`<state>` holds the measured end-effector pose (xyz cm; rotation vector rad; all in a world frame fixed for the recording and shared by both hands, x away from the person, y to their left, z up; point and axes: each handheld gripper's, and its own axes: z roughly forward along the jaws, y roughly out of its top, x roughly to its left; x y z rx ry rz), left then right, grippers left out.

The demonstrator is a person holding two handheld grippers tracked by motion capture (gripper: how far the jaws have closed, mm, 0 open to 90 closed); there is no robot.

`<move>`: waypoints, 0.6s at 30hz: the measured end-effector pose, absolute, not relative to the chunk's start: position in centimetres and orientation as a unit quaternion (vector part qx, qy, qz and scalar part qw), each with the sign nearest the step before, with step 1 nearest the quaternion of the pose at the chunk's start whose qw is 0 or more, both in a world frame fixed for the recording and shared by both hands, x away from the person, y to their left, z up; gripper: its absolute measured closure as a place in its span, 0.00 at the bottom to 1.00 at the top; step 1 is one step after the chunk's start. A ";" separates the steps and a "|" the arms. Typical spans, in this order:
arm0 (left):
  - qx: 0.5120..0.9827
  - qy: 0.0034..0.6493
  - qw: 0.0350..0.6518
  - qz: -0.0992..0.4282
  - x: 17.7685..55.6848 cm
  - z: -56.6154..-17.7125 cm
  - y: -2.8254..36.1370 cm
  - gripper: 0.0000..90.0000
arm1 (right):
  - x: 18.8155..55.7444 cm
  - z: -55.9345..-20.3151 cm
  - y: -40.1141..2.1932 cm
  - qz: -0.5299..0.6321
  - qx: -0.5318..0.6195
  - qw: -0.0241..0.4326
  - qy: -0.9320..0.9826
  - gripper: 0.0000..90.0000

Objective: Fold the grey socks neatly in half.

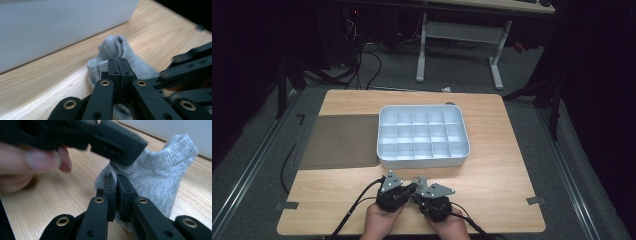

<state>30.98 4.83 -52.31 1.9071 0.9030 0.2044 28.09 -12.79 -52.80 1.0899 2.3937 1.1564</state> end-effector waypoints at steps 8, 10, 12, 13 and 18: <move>0.787 0.379 0.478 0.091 31.2 -53.0 4.7 1.00 | 28.0 -52.7 -13.0 0.406 0.375 0.123 0.824 0.90; 0.788 0.381 0.476 0.089 31.3 -53.1 4.7 1.00 | 27.9 -52.3 -13.3 0.414 0.375 0.120 0.821 0.91; 0.788 0.382 0.475 0.088 31.3 -53.2 4.7 1.00 | 27.6 -51.7 -13.9 0.424 0.374 0.126 0.815 0.96; 0.788 0.382 0.475 0.088 31.3 -53.2 4.7 1.00 | 27.6 -51.7 -13.9 0.424 0.374 0.126 0.815 0.96; 0.793 0.377 0.470 0.090 31.3 -53.2 4.5 1.00 | 28.4 -49.9 -15.2 0.439 0.382 0.160 0.798 1.00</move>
